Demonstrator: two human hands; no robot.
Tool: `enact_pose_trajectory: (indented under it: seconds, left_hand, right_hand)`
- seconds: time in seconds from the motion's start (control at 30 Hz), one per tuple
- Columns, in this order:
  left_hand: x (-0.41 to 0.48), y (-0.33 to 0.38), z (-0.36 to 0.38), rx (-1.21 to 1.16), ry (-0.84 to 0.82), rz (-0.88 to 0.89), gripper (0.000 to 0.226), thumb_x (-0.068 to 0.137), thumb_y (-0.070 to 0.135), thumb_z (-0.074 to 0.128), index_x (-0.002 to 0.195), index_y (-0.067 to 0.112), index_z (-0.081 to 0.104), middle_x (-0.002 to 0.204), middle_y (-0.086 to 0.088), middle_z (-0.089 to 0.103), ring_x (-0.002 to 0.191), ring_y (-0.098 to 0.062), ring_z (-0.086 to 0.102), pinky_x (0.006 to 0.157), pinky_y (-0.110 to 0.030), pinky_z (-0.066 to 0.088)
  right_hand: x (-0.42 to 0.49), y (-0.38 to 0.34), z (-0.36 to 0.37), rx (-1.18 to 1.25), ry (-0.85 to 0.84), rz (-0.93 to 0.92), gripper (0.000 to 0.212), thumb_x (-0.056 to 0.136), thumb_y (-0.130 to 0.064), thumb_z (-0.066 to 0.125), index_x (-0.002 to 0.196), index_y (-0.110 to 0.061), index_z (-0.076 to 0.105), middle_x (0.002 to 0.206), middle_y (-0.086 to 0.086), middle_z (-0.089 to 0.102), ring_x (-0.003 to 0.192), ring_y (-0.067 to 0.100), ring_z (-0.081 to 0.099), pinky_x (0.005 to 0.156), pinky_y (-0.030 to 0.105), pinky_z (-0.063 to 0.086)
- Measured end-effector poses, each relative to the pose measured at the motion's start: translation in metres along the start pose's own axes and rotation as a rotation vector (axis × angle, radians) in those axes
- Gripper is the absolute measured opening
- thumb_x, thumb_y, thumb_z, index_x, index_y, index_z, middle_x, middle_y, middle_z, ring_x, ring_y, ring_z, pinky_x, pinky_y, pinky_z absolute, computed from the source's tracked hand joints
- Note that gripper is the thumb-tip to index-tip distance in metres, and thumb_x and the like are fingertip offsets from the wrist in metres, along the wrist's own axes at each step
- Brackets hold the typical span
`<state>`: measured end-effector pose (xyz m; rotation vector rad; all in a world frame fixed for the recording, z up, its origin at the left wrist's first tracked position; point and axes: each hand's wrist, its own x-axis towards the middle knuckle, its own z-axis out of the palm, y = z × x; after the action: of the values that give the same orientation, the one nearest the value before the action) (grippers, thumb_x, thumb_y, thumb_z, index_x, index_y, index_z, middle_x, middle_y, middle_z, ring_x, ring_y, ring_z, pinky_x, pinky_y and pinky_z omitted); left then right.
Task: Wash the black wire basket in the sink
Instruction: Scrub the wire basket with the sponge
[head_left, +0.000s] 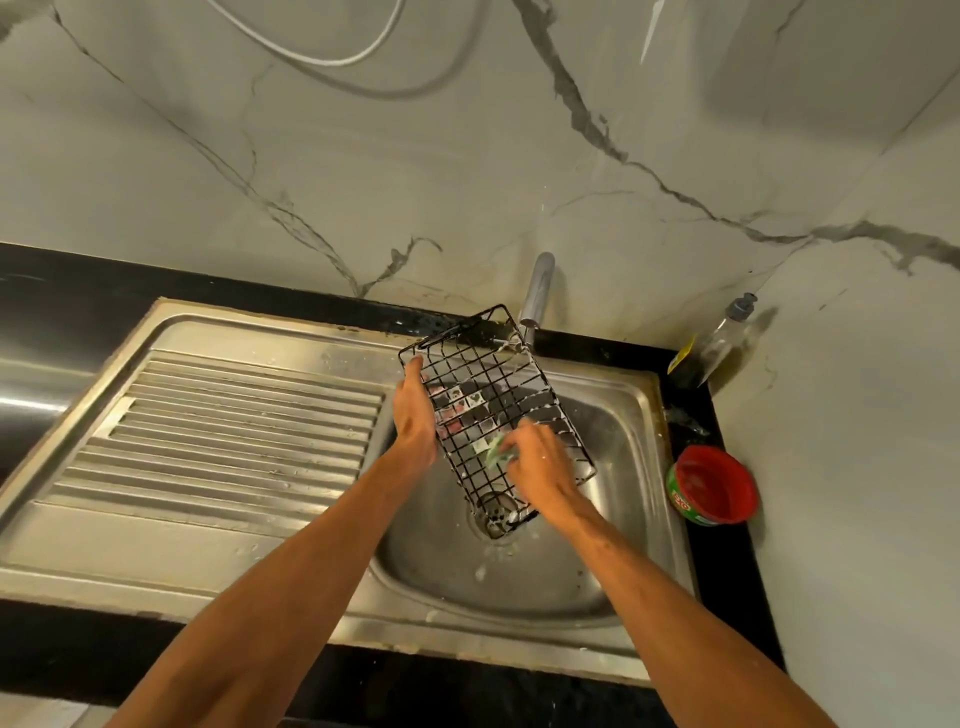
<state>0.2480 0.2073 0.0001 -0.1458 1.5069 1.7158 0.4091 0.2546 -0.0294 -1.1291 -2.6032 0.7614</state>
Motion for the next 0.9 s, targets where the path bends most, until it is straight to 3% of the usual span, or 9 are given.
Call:
enact_pose_trajectory:
  seconds: [0.07, 0.17, 0.3, 0.43, 0.53, 0.6, 0.67, 0.77, 0.9]
  left_hand:
    - [0.011, -0.002, -0.002, -0.003, 0.017, 0.026, 0.102, 0.063, 0.086, 0.05, 0.142, 0.022, 0.053, 0.139, -0.013, 0.061, 0.123, -0.035, 0.062, 0.102, -0.058, 0.05]
    - [0.025, -0.005, -0.004, 0.008, 0.042, 0.031, 0.115, 0.053, 0.091, 0.05, 0.145, 0.022, 0.051, 0.143, -0.012, 0.059, 0.127, -0.034, 0.059, 0.105, -0.059, 0.047]
    - [0.03, 0.0, -0.013, -0.02, 0.109, -0.001, 0.12, 0.05, 0.09, 0.052, 0.149, 0.024, 0.044, 0.142, -0.012, 0.059, 0.124, -0.034, 0.06, 0.102, -0.057, 0.05]
    - [0.002, 0.004, -0.017, -0.165, 0.171, -0.018, 0.096, 0.075, 0.08, 0.052, 0.151, 0.023, 0.039, 0.143, -0.018, 0.055, 0.121, -0.036, 0.06, 0.098, -0.055, 0.054]
    - [-0.008, -0.006, -0.016, -0.229, 0.226, -0.032, 0.08, 0.095, 0.066, 0.048, 0.158, 0.023, 0.023, 0.157, -0.019, 0.036, 0.133, -0.037, 0.047, 0.106, -0.057, 0.047]
    - [-0.013, -0.016, -0.019, -0.281, 0.217, -0.03, 0.093, 0.088, 0.071, 0.053, 0.16, 0.027, 0.015, 0.164, -0.015, 0.027, 0.142, -0.036, 0.038, 0.112, -0.06, 0.039]
    - [-0.017, -0.023, -0.025, -0.328, 0.17, -0.039, 0.112, 0.07, 0.079, 0.062, 0.16, 0.033, 0.016, 0.162, -0.013, 0.03, 0.142, -0.036, 0.038, 0.112, -0.063, 0.036]
    - [-0.023, -0.033, -0.042, -0.348, 0.044, -0.05, 0.106, 0.071, 0.076, 0.068, 0.158, 0.035, 0.025, 0.162, -0.013, 0.031, 0.141, -0.04, 0.039, 0.112, -0.066, 0.034]
    - [-0.023, -0.039, -0.085, -0.293, -0.19, -0.112, 0.119, 0.067, 0.091, 0.05, 0.162, 0.029, 0.013, 0.164, -0.016, 0.028, 0.143, -0.044, 0.038, 0.117, -0.07, 0.016]
  right_hand:
    - [0.002, -0.004, -0.003, -0.021, 0.004, -0.022, 0.022, 0.084, 0.007, 0.066, 0.096, -0.011, 0.073, 0.104, 0.001, 0.068, 0.09, 0.009, 0.063, 0.074, 0.022, 0.056]
    - [0.001, -0.019, -0.006, 0.011, -0.159, -0.08, 0.025, 0.086, 0.01, 0.061, 0.099, -0.008, 0.073, 0.106, 0.007, 0.071, 0.093, 0.015, 0.068, 0.075, 0.028, 0.059]
    - [0.002, -0.016, -0.026, 0.127, 0.327, 0.064, 0.032, 0.086, 0.009, 0.061, 0.106, -0.012, 0.074, 0.103, -0.003, 0.063, 0.085, 0.005, 0.055, 0.072, 0.01, 0.048]
    - [-0.007, -0.02, -0.023, 0.248, 0.636, 0.324, 0.03, 0.082, 0.009, 0.066, 0.102, -0.013, 0.073, 0.104, 0.0, 0.056, 0.095, 0.016, 0.052, 0.079, 0.029, 0.046]
    - [0.004, -0.018, -0.003, 0.541, 0.615, 0.598, 0.022, 0.085, 0.001, 0.067, 0.093, -0.019, 0.068, 0.11, 0.007, 0.052, 0.096, 0.024, 0.057, 0.076, 0.035, 0.051]
    - [0.017, -0.017, 0.002, 0.71, 0.54, 0.698, 0.022, 0.088, -0.001, 0.064, 0.086, -0.023, 0.064, 0.104, 0.011, 0.061, 0.088, 0.024, 0.062, 0.061, 0.029, 0.049]
    - [0.029, -0.013, -0.001, 0.711, 0.459, 0.711, 0.027, 0.089, 0.0, 0.06, 0.079, -0.025, 0.062, 0.086, 0.005, 0.068, 0.073, 0.016, 0.061, 0.053, 0.026, 0.042]
    - [0.037, -0.005, -0.012, 0.643, 0.443, 0.673, 0.023, 0.09, 0.001, 0.062, 0.079, -0.019, 0.064, 0.077, 0.002, 0.068, 0.066, 0.012, 0.063, 0.054, 0.025, 0.048]
    - [0.045, 0.004, -0.029, 0.567, 0.461, 0.558, 0.011, 0.088, -0.001, 0.067, 0.086, -0.011, 0.07, 0.08, 0.002, 0.07, 0.068, 0.008, 0.061, 0.056, 0.018, 0.044]
